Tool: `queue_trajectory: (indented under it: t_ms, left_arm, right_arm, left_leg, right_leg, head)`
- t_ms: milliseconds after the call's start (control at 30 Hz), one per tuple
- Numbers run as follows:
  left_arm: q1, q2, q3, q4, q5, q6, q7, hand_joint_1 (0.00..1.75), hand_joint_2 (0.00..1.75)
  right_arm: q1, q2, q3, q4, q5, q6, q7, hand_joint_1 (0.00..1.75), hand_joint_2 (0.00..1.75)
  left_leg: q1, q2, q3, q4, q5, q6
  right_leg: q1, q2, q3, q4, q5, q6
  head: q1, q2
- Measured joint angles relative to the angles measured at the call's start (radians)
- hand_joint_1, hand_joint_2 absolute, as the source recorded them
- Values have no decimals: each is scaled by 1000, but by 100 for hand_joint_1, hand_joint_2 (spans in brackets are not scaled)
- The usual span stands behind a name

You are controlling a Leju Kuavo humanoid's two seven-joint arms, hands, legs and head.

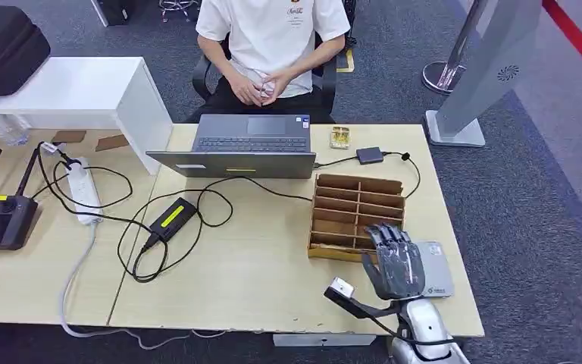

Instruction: Pass the card to the sensor for recognition and then transmit it.

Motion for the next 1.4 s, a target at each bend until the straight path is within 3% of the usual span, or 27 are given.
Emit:
queue_trajectory:
  t_ms: [1033, 1400]
  left_arm:
    - [0, 0, 0, 0, 11, 0, -3, 0, 175]
    - [0, 1, 6, 0, 11, 16, -32, 0, 175]
  right_arm:
    - [44, -38, 0, -74, -60, -1, -10, 175, 175]
    - [57, -45, 1, -93, -45, -2, 2, 175, 175]
  left_leg:
    - [0, 0, 0, 0, 0, 0]
    - [0, 0, 0, 0, 0, 0]
  right_leg:
    - [0, 0, 0, 0, 0, 0]
    - [0, 0, 0, 0, 0, 0]
  head:
    - [0, 0]
    - [0, 0]
